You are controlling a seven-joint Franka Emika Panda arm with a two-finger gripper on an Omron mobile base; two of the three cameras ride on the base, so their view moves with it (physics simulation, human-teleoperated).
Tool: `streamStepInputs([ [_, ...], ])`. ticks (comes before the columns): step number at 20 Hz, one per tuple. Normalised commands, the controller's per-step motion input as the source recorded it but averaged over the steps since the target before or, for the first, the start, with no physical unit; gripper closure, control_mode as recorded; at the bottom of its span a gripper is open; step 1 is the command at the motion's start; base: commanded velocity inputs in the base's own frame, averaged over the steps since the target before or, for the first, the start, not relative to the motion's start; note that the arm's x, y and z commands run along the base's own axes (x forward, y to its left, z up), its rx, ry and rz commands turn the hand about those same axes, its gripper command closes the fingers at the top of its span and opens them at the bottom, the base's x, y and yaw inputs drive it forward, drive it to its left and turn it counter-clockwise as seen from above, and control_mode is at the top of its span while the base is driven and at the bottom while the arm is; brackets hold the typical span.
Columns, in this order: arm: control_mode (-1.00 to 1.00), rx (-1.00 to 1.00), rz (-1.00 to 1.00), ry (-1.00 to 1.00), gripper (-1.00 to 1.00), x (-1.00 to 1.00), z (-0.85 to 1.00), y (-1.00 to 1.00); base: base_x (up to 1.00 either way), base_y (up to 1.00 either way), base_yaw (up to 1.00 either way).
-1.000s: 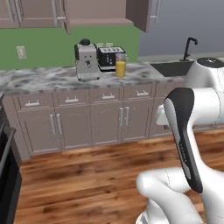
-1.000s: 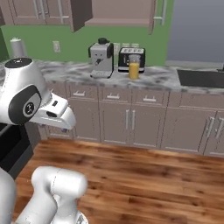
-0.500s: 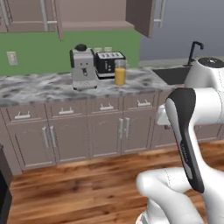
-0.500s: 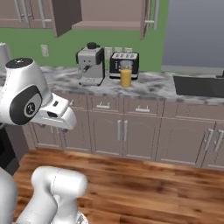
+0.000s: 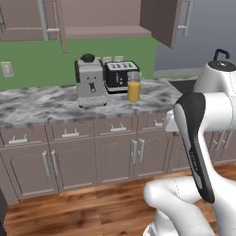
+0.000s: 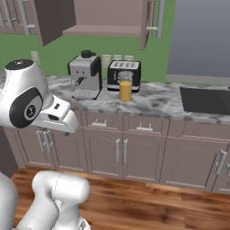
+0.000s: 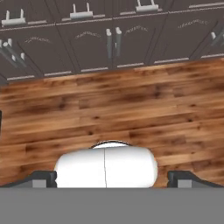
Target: There is a tray on the dining counter. Grab the cup, mug, and pitcher and place them on the tray. The pitcher may be placed next to the tray if it cannot fit the tray.
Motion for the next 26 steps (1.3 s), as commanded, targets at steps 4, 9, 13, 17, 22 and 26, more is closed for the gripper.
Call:
streamStepInputs([
  [4, 1.00, 0.00, 0.00, 0.00, -1.00, 0.00, 0.00, 0.00, 0.68, -0.25, 0.00],
  [9, 1.00, 0.00, 0.00, 0.00, -1.00, 0.00, 0.00, 0.00, 0.64, -0.36, 0.00],
  [13, 1.00, 0.00, 0.00, 0.00, -1.00, 0.00, 0.00, 0.00, 0.58, -0.44, 0.00],
  [17, 1.00, 0.00, 0.00, 0.00, -1.00, 0.00, 0.00, 0.00, 0.51, -0.35, 0.00],
  [22, 1.00, 0.00, 0.00, 0.00, -1.00, 0.00, 0.00, 0.00, 0.56, -0.19, 0.00],
  [26, 1.00, 0.00, 0.00, 0.00, -1.00, 0.00, 0.00, 0.00, 0.59, 0.00, 0.00],
])
